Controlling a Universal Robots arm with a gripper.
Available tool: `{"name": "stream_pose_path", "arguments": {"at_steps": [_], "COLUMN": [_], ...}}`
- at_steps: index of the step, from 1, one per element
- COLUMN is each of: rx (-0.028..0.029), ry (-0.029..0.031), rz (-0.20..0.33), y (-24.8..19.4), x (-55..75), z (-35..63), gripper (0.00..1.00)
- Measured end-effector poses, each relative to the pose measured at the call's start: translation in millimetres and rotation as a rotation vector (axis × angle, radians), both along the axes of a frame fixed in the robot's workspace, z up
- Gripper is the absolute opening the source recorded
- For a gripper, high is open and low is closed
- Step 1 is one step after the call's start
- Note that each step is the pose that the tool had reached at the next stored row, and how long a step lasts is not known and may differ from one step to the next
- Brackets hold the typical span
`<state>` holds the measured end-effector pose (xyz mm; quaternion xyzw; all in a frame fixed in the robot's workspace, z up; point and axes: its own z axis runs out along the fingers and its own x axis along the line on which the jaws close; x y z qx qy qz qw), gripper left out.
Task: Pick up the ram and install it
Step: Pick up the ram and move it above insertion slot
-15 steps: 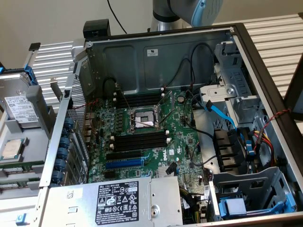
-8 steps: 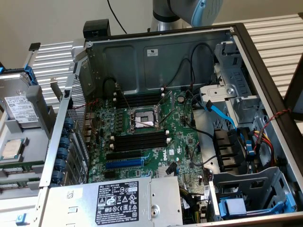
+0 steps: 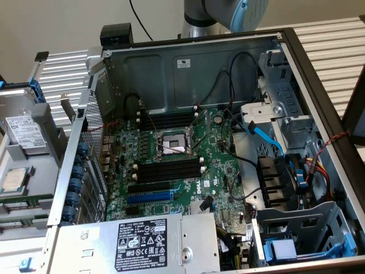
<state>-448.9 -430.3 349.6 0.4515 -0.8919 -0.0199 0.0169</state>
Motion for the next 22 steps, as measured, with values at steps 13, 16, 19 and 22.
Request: {"name": "stream_pose_path", "arguments": {"at_steps": [13, 16, 19, 22], "rx": [-0.0005, -0.0011, -0.0018, -0.0018], "ry": [-0.0057, -0.0136, -0.0204, -0.0234], "rz": [0.236, 0.29, 0.343, 0.383], "y": [0.0, 0.0, 0.0, -0.1], "x": [0.0, 0.0, 0.0, 0.0], "z": [-2.5, -3.6, -4.5, -5.9], "gripper": [0.1, 0.1, 0.1, 0.1]}}
